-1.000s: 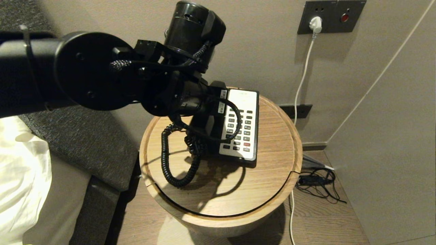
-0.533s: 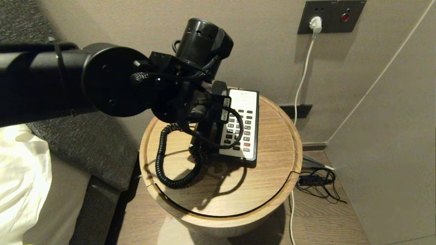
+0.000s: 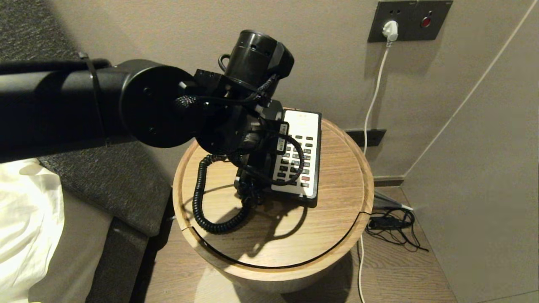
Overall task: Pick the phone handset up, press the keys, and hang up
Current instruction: Put the handset back
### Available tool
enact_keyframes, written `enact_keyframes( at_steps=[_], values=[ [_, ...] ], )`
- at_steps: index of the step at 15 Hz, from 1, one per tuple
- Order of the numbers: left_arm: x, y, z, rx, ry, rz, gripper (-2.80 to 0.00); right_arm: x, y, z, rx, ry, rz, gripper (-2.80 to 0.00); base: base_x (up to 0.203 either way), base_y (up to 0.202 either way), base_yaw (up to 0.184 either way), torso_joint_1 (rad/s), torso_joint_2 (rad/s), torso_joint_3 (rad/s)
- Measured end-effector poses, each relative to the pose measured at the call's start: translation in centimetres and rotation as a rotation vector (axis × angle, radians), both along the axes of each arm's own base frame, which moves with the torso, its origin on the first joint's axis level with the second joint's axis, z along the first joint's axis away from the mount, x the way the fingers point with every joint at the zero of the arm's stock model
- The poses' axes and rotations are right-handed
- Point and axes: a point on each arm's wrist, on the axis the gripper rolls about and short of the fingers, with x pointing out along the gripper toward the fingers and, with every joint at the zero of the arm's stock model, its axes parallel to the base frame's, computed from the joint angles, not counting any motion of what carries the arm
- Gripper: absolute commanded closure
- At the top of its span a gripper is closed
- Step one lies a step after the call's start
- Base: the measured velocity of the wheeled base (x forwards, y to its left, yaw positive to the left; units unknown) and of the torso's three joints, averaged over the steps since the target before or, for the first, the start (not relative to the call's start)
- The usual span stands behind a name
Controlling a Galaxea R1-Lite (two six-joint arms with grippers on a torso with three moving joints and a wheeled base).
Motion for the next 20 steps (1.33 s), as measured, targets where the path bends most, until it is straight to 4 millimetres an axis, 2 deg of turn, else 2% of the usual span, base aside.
enact_keyframes(
  at_steps=[4, 5, 20],
  values=[
    [0.0, 0.0, 0.1, -0.018, 0.006, 0.008, 0.00, 0.1, 0.0, -0.2, -0.002, 0.008, 0.001, 0.00, 0.000, 0.000, 0.000, 0.000, 0.00, 0.000],
    [0.0, 0.0, 0.1, -0.019, 0.007, 0.008, -2.80, 0.1, 0.0, -0.2, -0.002, 0.009, 0.002, 0.00, 0.000, 0.000, 0.000, 0.000, 0.00, 0.000],
    [-0.6, 1.2, 1.5, -0.027, -0.022, 0.042, -2.80, 0.1, 0.0, -0.4, -0.008, 0.010, 0.006, 0.00, 0.000, 0.000, 0.000, 0.000, 0.00, 0.000]
  ],
)
